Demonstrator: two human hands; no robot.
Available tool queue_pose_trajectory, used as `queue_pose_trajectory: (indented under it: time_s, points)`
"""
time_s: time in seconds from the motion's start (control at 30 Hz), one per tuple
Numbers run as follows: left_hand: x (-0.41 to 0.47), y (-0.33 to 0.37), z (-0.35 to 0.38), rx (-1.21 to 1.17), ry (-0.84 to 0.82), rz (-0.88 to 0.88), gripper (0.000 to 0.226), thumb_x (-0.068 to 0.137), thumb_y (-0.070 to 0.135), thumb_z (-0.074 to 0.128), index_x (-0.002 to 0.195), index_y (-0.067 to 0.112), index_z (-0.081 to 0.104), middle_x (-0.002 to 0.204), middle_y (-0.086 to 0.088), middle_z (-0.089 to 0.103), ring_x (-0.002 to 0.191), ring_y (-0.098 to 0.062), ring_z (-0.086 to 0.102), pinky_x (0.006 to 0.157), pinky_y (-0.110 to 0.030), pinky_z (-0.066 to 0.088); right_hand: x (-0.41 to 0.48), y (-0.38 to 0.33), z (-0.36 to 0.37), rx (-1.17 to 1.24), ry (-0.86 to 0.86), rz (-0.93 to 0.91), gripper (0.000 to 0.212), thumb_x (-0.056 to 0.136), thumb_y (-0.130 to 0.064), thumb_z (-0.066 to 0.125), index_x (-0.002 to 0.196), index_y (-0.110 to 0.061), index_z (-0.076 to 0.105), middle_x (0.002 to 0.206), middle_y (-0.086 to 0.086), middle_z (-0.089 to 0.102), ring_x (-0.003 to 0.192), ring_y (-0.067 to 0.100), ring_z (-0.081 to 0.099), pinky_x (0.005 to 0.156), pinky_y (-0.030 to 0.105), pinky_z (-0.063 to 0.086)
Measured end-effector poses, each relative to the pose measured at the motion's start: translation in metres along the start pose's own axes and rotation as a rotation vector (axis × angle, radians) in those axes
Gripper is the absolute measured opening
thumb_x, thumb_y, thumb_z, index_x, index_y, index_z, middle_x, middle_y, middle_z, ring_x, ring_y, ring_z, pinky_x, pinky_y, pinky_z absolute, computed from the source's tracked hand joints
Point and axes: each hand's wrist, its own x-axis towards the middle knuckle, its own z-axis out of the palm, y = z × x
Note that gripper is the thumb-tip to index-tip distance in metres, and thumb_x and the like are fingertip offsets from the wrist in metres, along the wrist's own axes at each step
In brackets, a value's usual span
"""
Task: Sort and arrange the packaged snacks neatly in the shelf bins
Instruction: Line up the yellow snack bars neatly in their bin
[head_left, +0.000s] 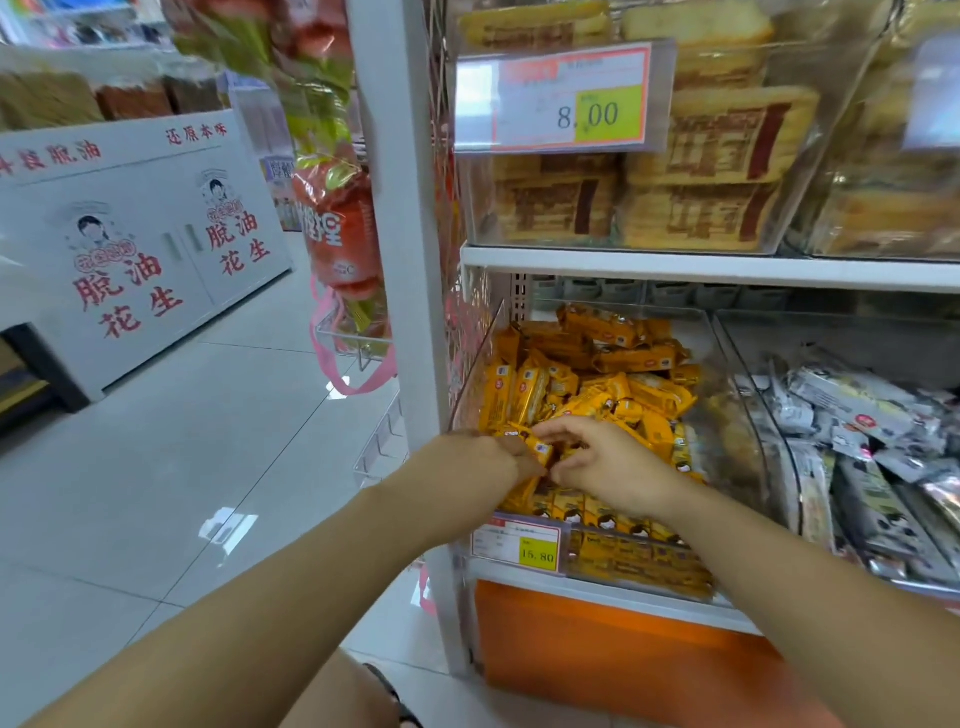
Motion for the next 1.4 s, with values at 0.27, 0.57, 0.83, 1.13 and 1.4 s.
queue_pose_trajectory:
  time_s: [0.27, 0.57, 0.83, 1.13, 1.4]
  points:
    - [-0.004, -0.004, 0.004, 0.009, 0.036, -0.035, 0.057, 0.094, -0.002, 0.04, 0.143, 0.025, 0.033, 0.127, -0.003, 0.053, 0.107, -0.024, 0.058, 0.078, -0.034, 0.047, 0.015, -0.01, 0.01, -0.203, 0.093, -0.035, 0.03, 0.095, -0.032, 0.053, 0.12, -0.016, 0.058, 0.101, -0.005, 0.045, 0.071, -0.001, 0.042, 0.055, 0.01, 0.031]
    - [-0.015, -0.004, 0.002, 0.208, 0.116, 0.027, 0.05, 0.093, 0.004, 0.045, 0.139, 0.025, 0.039, 0.102, -0.003, 0.065, 0.09, -0.03, 0.063, 0.074, -0.032, 0.047, 0.017, -0.015, 0.009, 0.275, 0.188, 0.183, 0.021, 0.078, -0.004, 0.071, 0.087, -0.016, 0.057, 0.087, 0.004, 0.052, 0.083, 0.018, 0.057, 0.082, 0.038, 0.055]
    - [-0.014, -0.008, 0.015, 0.13, 0.17, 0.075, 0.052, 0.087, 0.002, 0.055, 0.134, 0.024, 0.049, 0.112, -0.004, 0.064, 0.094, -0.031, 0.063, 0.083, -0.036, 0.05, 0.012, -0.013, 0.008, 0.097, 0.091, 0.122, 0.043, 0.085, -0.009, 0.068, 0.126, -0.013, 0.054, 0.109, 0.003, 0.049, 0.067, 0.015, 0.062, 0.061, 0.02, 0.055]
    - [-0.003, -0.006, 0.021, -0.22, 0.052, -0.044, 0.039, 0.1, 0.015, 0.043, 0.133, 0.033, 0.051, 0.139, 0.005, 0.046, 0.118, -0.016, 0.053, 0.095, -0.037, 0.048, 0.028, 0.015, -0.026, -0.483, 0.144, 0.013, 0.054, 0.092, 0.001, 0.048, 0.138, -0.029, 0.044, 0.148, 0.003, 0.029, 0.125, 0.022, 0.046, 0.096, 0.031, 0.046]
    - [-0.002, -0.002, 0.014, -0.321, 0.009, -0.096, 0.033, 0.1, 0.018, 0.042, 0.127, 0.029, 0.058, 0.134, 0.003, 0.049, 0.114, -0.016, 0.054, 0.095, -0.037, 0.047, 0.034, 0.016, -0.025, -0.456, 0.219, -0.06, 0.046, 0.083, 0.006, 0.055, 0.123, -0.018, 0.053, 0.142, 0.003, 0.035, 0.128, 0.021, 0.04, 0.098, 0.022, 0.035]
